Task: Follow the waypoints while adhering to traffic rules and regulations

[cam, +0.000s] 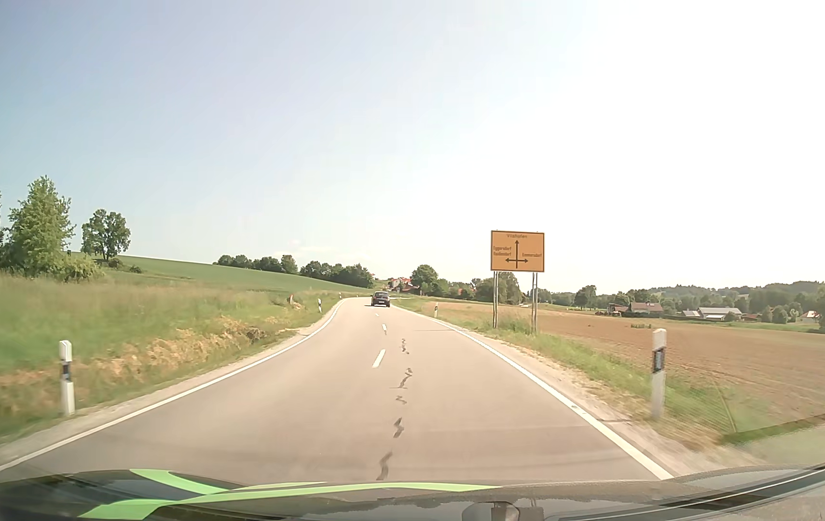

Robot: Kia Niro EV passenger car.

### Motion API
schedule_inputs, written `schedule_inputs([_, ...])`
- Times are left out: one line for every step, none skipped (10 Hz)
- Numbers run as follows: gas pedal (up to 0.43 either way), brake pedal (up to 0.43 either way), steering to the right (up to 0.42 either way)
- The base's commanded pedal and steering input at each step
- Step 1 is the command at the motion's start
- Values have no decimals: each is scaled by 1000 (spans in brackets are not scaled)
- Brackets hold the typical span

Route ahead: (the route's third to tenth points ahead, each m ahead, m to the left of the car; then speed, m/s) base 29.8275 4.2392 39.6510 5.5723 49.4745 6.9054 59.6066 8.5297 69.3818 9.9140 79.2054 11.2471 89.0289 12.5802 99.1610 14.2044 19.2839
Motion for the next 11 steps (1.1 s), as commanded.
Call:
schedule_inputs([130, 0, -23])
schedule_inputs([138, 0, -23])
schedule_inputs([138, 0, -23])
schedule_inputs([150, 0, -23])
schedule_inputs([157, 0, -23])
schedule_inputs([157, 0, -23])
schedule_inputs([169, 0, -23])
schedule_inputs([169, 0, -23])
schedule_inputs([189, 0, -23])
schedule_inputs([189, 0, -23])
schedule_inputs([189, 0, -24])
